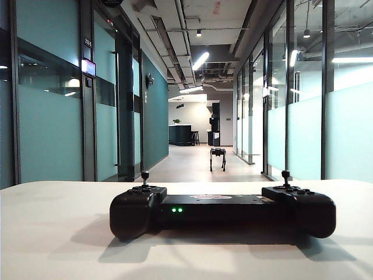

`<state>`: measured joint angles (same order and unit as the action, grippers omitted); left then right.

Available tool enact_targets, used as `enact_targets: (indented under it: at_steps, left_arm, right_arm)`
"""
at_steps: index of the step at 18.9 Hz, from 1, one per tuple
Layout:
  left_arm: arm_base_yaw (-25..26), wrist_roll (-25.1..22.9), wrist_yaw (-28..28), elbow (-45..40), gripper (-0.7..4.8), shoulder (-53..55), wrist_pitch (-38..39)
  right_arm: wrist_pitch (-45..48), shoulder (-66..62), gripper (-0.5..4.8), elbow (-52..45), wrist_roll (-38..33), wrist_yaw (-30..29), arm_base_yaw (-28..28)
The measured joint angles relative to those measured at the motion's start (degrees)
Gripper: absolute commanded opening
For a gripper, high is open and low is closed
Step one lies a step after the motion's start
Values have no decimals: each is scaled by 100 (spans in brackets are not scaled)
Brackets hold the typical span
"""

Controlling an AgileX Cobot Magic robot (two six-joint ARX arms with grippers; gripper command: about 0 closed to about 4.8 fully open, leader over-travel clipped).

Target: Push the left joystick on the remote control sitting on the white table forward to make the robot dog walk in a straight line until it approaches the door.

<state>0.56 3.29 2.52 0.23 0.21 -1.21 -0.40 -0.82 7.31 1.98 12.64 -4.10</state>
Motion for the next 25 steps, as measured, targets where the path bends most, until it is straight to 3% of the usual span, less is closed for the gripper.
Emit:
enact_targets:
  at_steps: [5, 15, 25]
  left_arm:
    - [0, 0, 2, 0, -5, 0, -2]
    - [0, 0, 0, 0, -5, 0, -2]
    - [0, 0, 0, 0, -5, 0, -2]
  right_arm:
    - [13, 76, 0, -306, 0, -415, 11]
    - [518, 79, -1, -697, -411, -706, 17]
    - [411, 79, -1, -697, -431, -1119, 420]
